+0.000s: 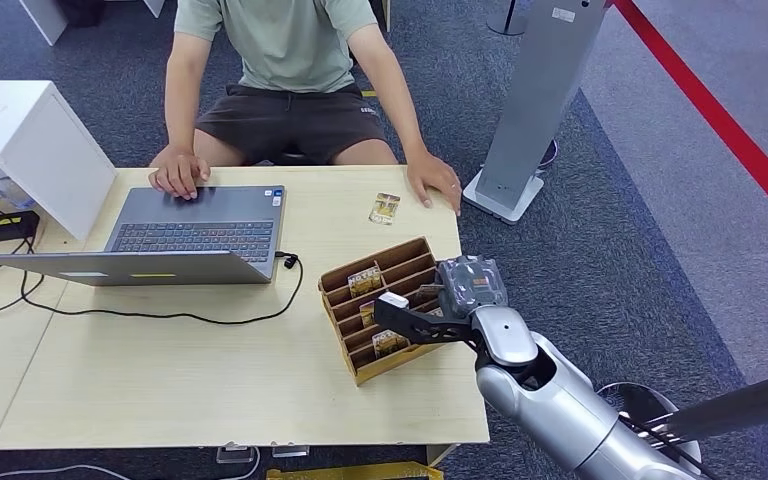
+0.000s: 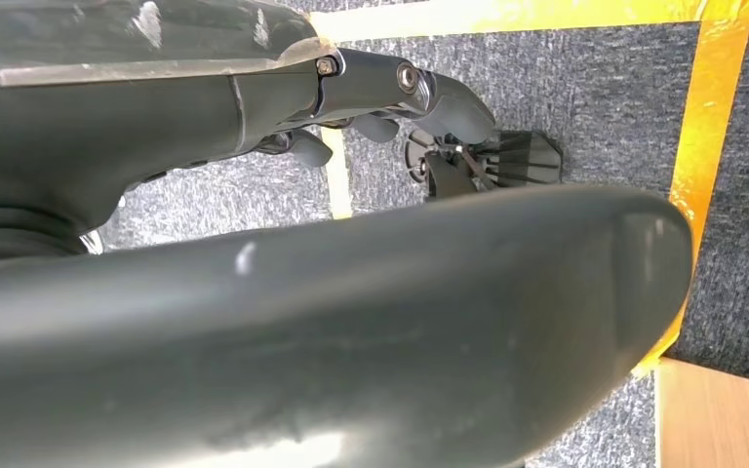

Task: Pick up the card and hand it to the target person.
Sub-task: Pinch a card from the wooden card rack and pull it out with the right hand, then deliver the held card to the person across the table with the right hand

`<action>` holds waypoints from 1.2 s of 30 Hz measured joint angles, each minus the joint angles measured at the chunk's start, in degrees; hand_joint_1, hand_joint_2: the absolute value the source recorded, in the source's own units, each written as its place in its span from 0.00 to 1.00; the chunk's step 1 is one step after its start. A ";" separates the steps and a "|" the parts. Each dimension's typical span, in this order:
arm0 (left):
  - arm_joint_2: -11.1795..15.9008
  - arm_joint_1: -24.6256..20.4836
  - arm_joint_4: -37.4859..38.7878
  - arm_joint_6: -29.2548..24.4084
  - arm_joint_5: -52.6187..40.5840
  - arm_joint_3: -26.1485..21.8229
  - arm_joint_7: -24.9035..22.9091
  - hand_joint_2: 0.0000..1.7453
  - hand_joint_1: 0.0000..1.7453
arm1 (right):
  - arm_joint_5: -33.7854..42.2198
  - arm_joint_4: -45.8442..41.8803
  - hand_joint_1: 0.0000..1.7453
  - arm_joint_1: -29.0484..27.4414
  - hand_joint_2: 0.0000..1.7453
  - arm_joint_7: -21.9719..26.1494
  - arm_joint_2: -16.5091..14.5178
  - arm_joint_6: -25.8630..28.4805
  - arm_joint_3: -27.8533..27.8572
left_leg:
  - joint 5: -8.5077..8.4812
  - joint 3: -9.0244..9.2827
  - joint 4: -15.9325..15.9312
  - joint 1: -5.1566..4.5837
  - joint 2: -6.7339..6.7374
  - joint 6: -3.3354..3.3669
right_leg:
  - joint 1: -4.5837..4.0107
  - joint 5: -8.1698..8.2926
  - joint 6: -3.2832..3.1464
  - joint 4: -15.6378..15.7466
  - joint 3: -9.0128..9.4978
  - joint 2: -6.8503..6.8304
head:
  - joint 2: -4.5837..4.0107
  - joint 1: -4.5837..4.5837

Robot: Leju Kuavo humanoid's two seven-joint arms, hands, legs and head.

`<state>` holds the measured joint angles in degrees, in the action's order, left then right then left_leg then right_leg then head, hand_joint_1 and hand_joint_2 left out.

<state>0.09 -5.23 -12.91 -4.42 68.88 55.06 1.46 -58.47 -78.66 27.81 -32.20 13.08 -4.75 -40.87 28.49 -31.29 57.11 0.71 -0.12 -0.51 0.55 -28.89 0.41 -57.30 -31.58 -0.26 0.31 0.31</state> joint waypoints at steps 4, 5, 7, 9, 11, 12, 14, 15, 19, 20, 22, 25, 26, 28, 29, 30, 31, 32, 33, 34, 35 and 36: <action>0.00 0.00 0.01 -0.04 0.31 0.00 0.00 0.00 0.00 | 0.28 0.54 0.91 0.24 1.00 0.51 -0.03 0.56 -0.01 | 0.00 0.00 0.00 0.00 0.00 0.00 | 0.00 0.00 0.00 0.00 0.01 0.00 | 0.00 0.02; 0.00 0.01 0.02 -0.04 0.38 0.00 0.00 0.00 0.00 | 0.31 0.61 0.91 0.32 1.00 0.59 -0.04 0.64 -0.01 | 0.00 0.00 0.00 0.00 0.00 0.00 | 0.00 0.01 0.00 0.00 0.01 0.00 | 0.00 0.03; 0.01 0.01 0.02 -0.04 0.46 0.00 -0.01 0.00 0.00 | 0.40 0.64 0.91 0.58 1.00 0.66 -0.03 0.79 -0.01 | 0.00 0.00 0.00 0.00 0.00 0.00 | 0.00 0.01 0.00 0.00 0.00 0.00 | 0.00 0.03; 0.02 0.01 0.02 -0.03 0.49 0.00 -0.07 0.00 0.00 | 0.68 0.47 0.91 1.08 1.00 0.65 -0.02 0.92 -0.01 | 0.00 0.00 0.00 0.00 0.00 0.00 | 0.00 0.01 0.00 0.00 0.00 0.00 | 0.00 0.03; 0.02 0.01 0.02 -0.02 0.50 0.00 -0.21 0.00 0.00 | 1.16 -0.05 0.91 1.82 1.00 0.57 0.02 0.96 -0.01 | 0.00 0.00 0.00 0.00 0.00 0.00 | 0.00 0.02 0.00 0.00 0.00 0.01 | 0.00 0.02; 0.03 0.01 0.02 -0.02 0.50 0.00 -0.27 0.00 0.00 | 1.39 -0.39 0.91 2.23 1.00 0.51 0.03 0.93 -0.01 | 0.00 0.00 0.00 0.00 0.00 0.00 | 0.00 0.02 0.00 0.00 -0.01 0.01 | 0.00 0.01; 0.05 0.01 0.03 -0.02 0.43 0.00 -0.33 0.00 0.00 | 1.84 -1.25 0.91 3.23 1.00 0.30 0.05 0.75 -0.01 | 0.00 -0.01 0.00 0.00 0.00 0.00 | 0.00 0.02 0.00 0.00 -0.02 0.01 | 0.00 0.01; 0.07 0.01 0.05 -0.02 0.25 -0.01 -0.34 0.00 0.00 | 2.10 -1.79 0.91 3.92 1.00 0.11 0.07 0.62 -0.01 | 0.00 -0.01 0.00 0.00 0.00 0.00 | 0.00 0.02 -0.01 -0.01 -0.02 0.02 | 0.00 0.01; 0.09 0.01 0.19 0.01 -0.53 -0.02 -0.50 0.00 0.00 | 3.24 -4.20 0.91 7.37 1.00 -0.60 0.13 0.08 -0.02 | -0.01 0.00 0.00 0.00 0.01 0.00 | 0.00 0.03 -0.02 -0.01 -0.01 0.02 | 0.00 -0.04; 0.09 0.02 0.21 0.00 -0.56 -0.02 -0.50 0.00 0.00 | 3.74 -4.71 0.91 8.18 1.00 -0.66 0.12 0.05 -0.03 | -0.01 0.00 0.00 0.00 0.01 0.00 | 0.00 0.03 -0.02 -0.01 -0.01 0.02 | 0.00 -0.02; 0.09 0.02 0.26 -0.02 -0.48 -0.02 -0.50 0.00 0.00 | 5.12 -5.58 0.91 9.87 1.00 -0.69 0.10 0.13 -0.10 | -0.01 -0.01 0.00 0.00 0.00 0.00 | 0.00 0.03 -0.02 -0.01 -0.01 0.01 | 0.00 0.01; 0.07 0.01 0.28 -0.04 -0.28 -0.02 -0.54 0.00 0.00 | 7.30 -5.98 0.91 12.41 1.00 -0.40 -0.13 0.37 -0.27 | -0.01 -0.03 0.00 0.00 0.00 0.00 | 0.00 0.04 -0.02 -0.01 -0.01 0.02 | 0.00 0.03; 0.07 0.00 0.29 -0.04 -0.27 -0.02 -0.62 0.00 0.00 | 8.21 -5.76 0.91 13.23 1.00 0.07 -0.37 0.63 -0.34 | -0.01 -0.04 0.00 0.00 0.00 0.00 | 0.00 0.04 -0.02 -0.01 -0.01 0.02 | 0.00 0.06; 0.07 -0.05 0.30 -0.04 -0.39 -0.02 -0.86 0.00 0.00 | 10.38 -4.21 0.91 15.13 1.00 1.72 -1.33 2.00 -0.62 | -0.01 -0.06 0.00 0.00 -0.01 0.00 | 0.00 0.04 -0.02 -0.02 -0.01 0.02 | 0.00 0.09; 0.06 -0.10 0.30 -0.04 -0.52 -0.02 -1.02 0.00 0.00 | 11.50 -2.68 0.91 16.25 1.00 2.85 -2.08 3.11 -0.82 | -0.01 -0.06 0.00 0.00 -0.01 0.00 | 0.00 0.04 -0.02 -0.02 -0.01 0.02 | 0.00 0.07; 0.05 -0.17 0.30 -0.04 -0.69 -0.02 -1.14 0.00 0.00 | 12.52 -0.63 0.91 17.48 1.00 4.14 -3.01 4.49 -1.08 | -0.02 -0.07 -0.01 0.00 -0.01 -0.01 | 0.00 0.04 -0.02 -0.03 -0.01 0.01 | 0.00 0.03; 0.03 -0.24 0.30 -0.04 -0.89 -0.01 -1.26 0.00 0.00 | 13.57 1.84 0.91 18.78 1.00 5.52 -4.07 6.01 -1.38 | -0.03 -0.07 -0.01 0.01 -0.01 -0.02 | -0.01 0.04 -0.02 -0.03 -0.01 0.01 | 0.00 -0.01; 0.00 -0.32 0.30 -0.04 -1.07 0.00 -1.33 0.00 0.00 | 14.60 4.66 0.91 20.06 1.00 7.10 -5.26 7.57 -1.69 | -0.03 -0.07 -0.01 0.01 -0.01 -0.02 | -0.01 0.04 -0.02 -0.04 -0.01 0.00 | 0.00 -0.03; -0.03 -0.41 0.30 -0.04 -1.20 0.02 -1.37 0.00 0.00 | 15.58 7.56 0.91 21.24 1.00 8.69 -6.47 9.07 -1.99 | -0.04 -0.07 -0.01 0.01 -0.01 -0.03 | -0.01 0.04 -0.03 -0.05 -0.01 -0.01 | 0.00 -0.02; -0.05 -0.52 0.30 -0.04 -1.30 0.03 -1.38 0.00 0.00 | 16.58 10.81 0.91 22.39 1.00 10.22 -7.84 10.45 -2.28 | -0.05 -0.07 -0.01 0.01 -0.02 -0.03 | -0.01 0.04 -0.03 -0.06 -0.01 -0.02 | 0.00 -0.03; -0.08 -0.64 0.30 -0.04 -1.35 0.05 -1.41 0.00 0.00 | 17.42 14.14 0.91 23.46 1.00 11.56 -9.25 11.58 -2.54 | -0.05 -0.07 -0.01 0.01 -0.02 -0.03 | -0.01 0.05 -0.04 -0.07 -0.01 -0.03 | 0.00 -0.03; -0.09 -0.76 0.30 -0.04 -1.36 0.08 -1.45 0.00 0.00 | 18.06 17.47 0.91 24.41 1.00 12.49 -10.66 12.42 -2.81 | -0.06 -0.07 -0.01 0.01 -0.03 -0.03 | -0.01 0.05 -0.04 -0.08 -0.02 -0.03 | 0.00 -0.04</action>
<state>-0.01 -5.99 -12.61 -4.46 67.52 55.13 0.01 -40.41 -61.20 52.22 -19.71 2.41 7.67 -43.68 28.44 -31.36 57.10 0.72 -0.15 -0.54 0.54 -28.84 0.37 -57.37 -31.60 -0.29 0.31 0.26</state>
